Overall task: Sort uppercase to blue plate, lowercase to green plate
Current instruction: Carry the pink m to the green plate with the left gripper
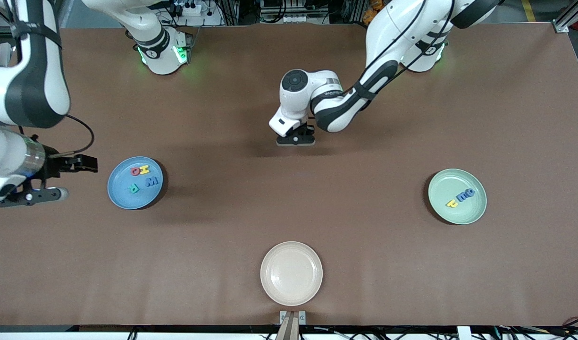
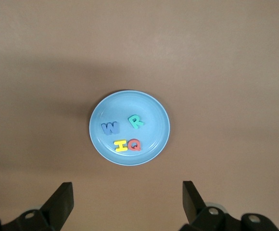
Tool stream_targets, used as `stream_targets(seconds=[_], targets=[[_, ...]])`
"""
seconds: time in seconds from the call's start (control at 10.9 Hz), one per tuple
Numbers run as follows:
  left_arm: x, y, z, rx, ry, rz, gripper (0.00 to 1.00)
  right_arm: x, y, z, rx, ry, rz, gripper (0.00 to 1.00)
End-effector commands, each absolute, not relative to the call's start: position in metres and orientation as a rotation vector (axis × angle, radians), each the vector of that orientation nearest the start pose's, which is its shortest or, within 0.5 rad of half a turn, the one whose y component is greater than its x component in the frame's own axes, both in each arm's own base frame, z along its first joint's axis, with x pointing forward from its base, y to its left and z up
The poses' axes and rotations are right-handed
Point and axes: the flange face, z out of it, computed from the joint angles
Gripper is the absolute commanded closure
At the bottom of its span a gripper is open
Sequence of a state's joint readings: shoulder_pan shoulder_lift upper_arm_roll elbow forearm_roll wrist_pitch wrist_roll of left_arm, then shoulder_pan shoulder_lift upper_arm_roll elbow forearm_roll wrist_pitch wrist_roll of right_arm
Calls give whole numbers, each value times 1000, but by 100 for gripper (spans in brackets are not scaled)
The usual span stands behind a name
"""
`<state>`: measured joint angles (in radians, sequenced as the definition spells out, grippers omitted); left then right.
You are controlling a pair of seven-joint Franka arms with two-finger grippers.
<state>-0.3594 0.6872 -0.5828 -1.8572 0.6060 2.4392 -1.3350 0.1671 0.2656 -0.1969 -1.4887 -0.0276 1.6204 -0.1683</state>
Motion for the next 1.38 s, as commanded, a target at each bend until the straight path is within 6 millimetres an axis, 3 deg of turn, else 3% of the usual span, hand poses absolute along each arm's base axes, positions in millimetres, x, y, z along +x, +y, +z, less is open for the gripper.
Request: stream_targets(seconds=[0.0,0.28,0.46,0.73,0.92,1.29], targets=[[453,-458,257,-3172,-34,-273,100,612,-7,568,-3186,-206,86,0],[518,-405,290,-3166,63,-353,100,597,1,593,-3177,-101,74,0],[547,-367,306,-3146,187,-376,100,592,0,610,-3180,-70,47,0],[592,-285,325,-3118,345,-321,100,584,-21,620,-3171,-154,24,0],[611,-237,326,-3074,434,-294,100,580,-27,621,-3163,-227,25,0],[628,-135,306,-2987,510,-86,100,559,-22,617,-3174,-191,-77,0]])
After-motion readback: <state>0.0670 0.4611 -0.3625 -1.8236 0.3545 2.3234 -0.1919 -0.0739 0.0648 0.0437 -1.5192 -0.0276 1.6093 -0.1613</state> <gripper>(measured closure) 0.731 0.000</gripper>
